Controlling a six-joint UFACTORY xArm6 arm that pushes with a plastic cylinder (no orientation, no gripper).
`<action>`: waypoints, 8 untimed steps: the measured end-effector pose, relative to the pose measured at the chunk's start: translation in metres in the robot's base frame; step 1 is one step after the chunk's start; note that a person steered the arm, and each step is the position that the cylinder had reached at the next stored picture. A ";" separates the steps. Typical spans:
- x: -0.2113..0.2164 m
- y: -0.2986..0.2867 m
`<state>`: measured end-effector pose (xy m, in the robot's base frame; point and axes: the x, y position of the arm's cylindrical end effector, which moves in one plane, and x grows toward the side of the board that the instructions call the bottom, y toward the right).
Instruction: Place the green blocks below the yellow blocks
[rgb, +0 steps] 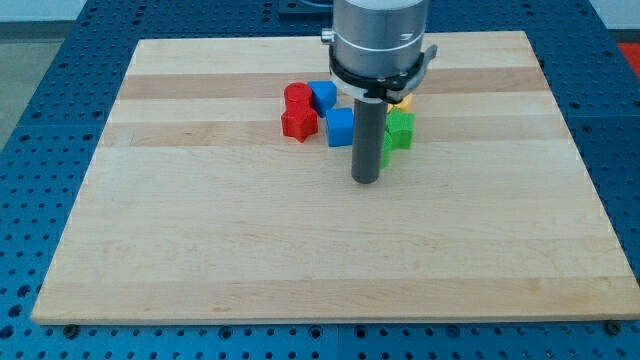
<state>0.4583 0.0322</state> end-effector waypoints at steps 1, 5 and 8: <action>-0.013 0.000; -0.018 -0.001; 0.022 -0.081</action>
